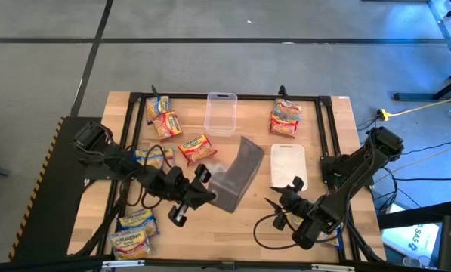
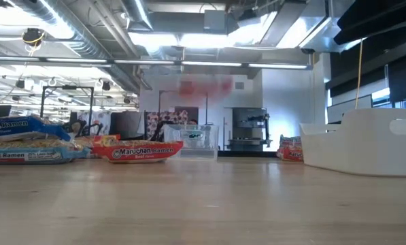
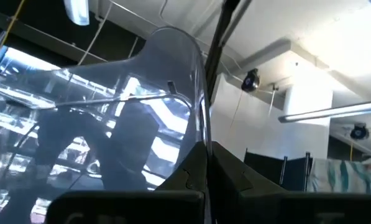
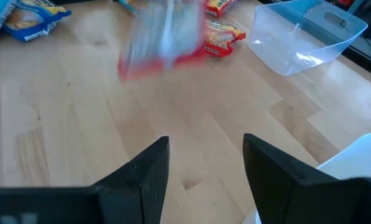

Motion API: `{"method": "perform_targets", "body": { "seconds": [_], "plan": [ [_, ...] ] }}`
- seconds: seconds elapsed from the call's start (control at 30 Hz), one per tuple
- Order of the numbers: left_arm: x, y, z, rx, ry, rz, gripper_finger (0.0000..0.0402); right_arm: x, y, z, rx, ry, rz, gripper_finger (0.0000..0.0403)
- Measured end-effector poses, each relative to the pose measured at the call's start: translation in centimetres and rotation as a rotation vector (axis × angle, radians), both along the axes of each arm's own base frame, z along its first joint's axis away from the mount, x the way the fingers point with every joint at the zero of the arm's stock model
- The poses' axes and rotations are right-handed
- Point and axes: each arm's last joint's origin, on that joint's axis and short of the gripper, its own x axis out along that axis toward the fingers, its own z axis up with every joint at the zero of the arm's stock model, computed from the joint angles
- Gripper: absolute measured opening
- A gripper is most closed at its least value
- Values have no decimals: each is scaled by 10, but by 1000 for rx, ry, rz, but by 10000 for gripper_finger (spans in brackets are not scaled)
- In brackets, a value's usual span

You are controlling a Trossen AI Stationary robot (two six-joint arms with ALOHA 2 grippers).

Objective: Sort Maruchan noodles
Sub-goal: Remove the red noodle pack from the gray bin

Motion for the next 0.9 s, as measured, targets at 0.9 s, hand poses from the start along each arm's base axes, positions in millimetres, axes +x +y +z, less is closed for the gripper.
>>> {"method": "perform_targets", "body": {
  "seconds": [0.9],
  "plan": [
    [1, -79, -10, 348, 1272, -100, 0, -31, 21, -7, 69, 250, 206, 177]
  ]
}}
